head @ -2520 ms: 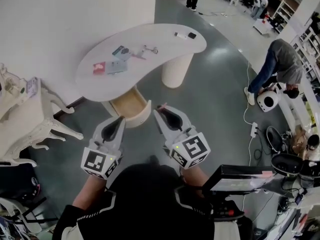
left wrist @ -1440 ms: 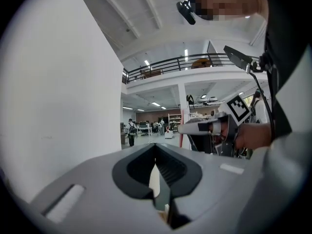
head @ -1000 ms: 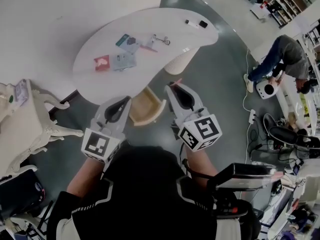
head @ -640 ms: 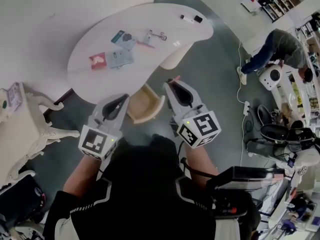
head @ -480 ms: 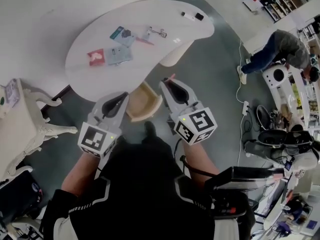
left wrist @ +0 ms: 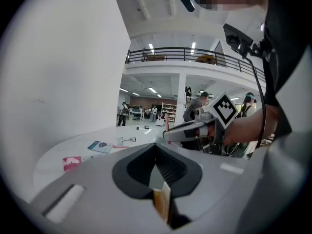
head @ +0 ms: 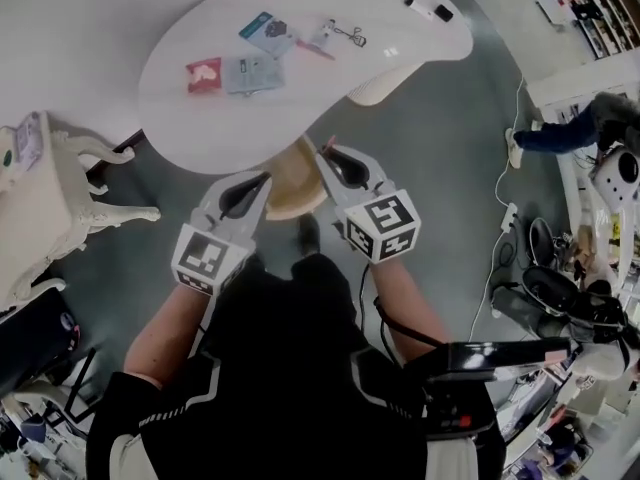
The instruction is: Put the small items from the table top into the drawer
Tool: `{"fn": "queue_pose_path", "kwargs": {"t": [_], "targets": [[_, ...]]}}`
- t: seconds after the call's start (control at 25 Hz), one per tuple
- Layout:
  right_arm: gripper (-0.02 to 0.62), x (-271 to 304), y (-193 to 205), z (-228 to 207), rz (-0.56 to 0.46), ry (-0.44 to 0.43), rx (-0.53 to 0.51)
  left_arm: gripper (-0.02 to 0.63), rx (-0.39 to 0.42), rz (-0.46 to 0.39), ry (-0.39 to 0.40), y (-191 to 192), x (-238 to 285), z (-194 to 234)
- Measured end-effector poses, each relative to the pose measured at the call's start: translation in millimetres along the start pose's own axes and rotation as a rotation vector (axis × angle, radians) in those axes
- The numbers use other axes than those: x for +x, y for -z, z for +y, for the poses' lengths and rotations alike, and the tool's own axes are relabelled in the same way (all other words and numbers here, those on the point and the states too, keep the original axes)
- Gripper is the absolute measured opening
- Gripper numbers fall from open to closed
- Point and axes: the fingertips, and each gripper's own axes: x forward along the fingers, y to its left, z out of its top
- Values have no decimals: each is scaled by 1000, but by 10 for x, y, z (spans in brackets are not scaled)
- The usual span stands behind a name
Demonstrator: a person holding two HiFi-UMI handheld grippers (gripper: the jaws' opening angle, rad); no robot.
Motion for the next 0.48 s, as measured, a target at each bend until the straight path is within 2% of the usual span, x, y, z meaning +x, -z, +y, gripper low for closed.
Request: {"fn": "queue_pose_path", "kwargs": {"t": [0.48], "targets": [[51, 448, 953, -44, 246, -130, -158, 0, -55, 111, 0, 769, 214, -32]]}}
